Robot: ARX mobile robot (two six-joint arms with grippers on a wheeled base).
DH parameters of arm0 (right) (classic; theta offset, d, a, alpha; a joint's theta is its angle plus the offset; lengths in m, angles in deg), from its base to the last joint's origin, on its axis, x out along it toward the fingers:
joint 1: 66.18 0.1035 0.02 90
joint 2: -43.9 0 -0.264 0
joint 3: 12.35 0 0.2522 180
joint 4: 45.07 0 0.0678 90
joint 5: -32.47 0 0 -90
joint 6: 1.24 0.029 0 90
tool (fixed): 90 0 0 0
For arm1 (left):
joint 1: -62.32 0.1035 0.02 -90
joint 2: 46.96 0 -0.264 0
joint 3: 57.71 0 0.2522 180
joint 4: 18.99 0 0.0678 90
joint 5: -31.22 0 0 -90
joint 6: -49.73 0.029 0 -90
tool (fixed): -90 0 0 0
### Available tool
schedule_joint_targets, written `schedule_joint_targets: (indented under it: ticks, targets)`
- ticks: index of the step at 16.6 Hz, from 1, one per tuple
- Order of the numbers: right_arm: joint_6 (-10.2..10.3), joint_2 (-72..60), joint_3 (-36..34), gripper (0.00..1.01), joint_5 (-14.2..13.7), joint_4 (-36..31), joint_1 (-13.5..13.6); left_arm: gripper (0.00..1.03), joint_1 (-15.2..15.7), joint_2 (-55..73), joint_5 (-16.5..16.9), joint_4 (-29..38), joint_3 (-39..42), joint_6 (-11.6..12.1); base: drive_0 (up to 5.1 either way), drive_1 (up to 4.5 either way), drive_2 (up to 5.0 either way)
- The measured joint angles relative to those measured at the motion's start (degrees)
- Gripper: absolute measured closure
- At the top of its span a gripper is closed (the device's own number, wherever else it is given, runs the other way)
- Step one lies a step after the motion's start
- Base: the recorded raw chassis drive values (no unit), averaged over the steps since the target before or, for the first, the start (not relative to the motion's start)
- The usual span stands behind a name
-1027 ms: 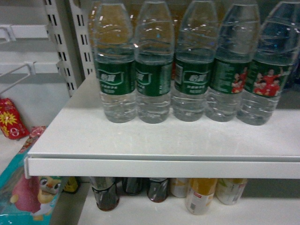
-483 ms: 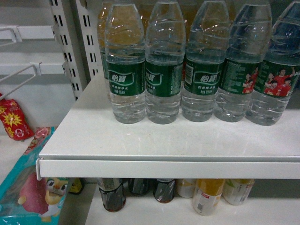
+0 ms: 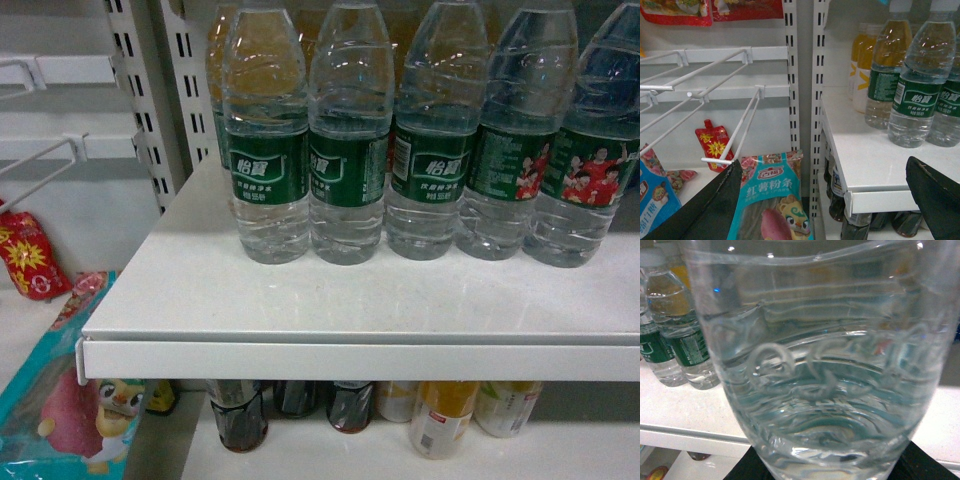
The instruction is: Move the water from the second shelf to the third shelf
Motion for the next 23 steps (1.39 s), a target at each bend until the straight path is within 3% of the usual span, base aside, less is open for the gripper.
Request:
schedule_joint_targets:
  ticks: [4, 5, 6, 7, 10, 14, 20, 23]
  targets:
    - [0.5, 0.1, 0.0, 0.62, -0.6, 0.5, 0.1, 0.05, 0.0, 0.0, 0.0, 0.0, 0.0, 0.0, 0.0, 0.0, 0.0]
    - [3.0, 0.3, 0.3, 0.62, -4.0, 2.7, 1.2, 0.05, 0.0, 0.0, 0.0, 0.0, 0.0, 0.0, 0.0, 0.0, 0.0]
    - [5.6, 0.6, 0.3, 0.62, -5.1, 4.1, 1.1, 0.05, 0.0, 0.0, 0.0, 0.0, 0.0, 0.0, 0.0, 0.0, 0.0]
    - [6.4, 2.9, 0.3, 0.62, -3.3, 5.1, 2.1, 0.05, 0.0, 0.0, 0.0, 0.0, 0.0, 0.0, 0.0, 0.0, 0.0]
    - [8.1, 1.8, 0.3, 0.62, -5.6, 4.3, 8.9, 0.05, 0.0, 0.0, 0.0, 0.0, 0.0, 0.0, 0.0, 0.0, 0.0]
    - [10.4, -5.6, 0.3, 0.62, -11.3, -2.1, 21.3, 0.05, 0.0, 0.0, 0.0, 0.0, 0.0, 0.0, 0.0, 0.0, 0.0]
    - [10.5, -11.0, 0.3, 0.62, -14.7, -6.5, 26.3, 0.05, 0.0, 0.0, 0.0, 0.0, 0.0, 0.0, 0.0, 0.0, 0.0]
    - [10.5, -21.3, 1.0, 0.62, -18.0, -13.2, 31.4, 0.05, 0.0, 0.0, 0.0, 0.0, 0.0, 0.0, 0.0, 0.0, 0.0]
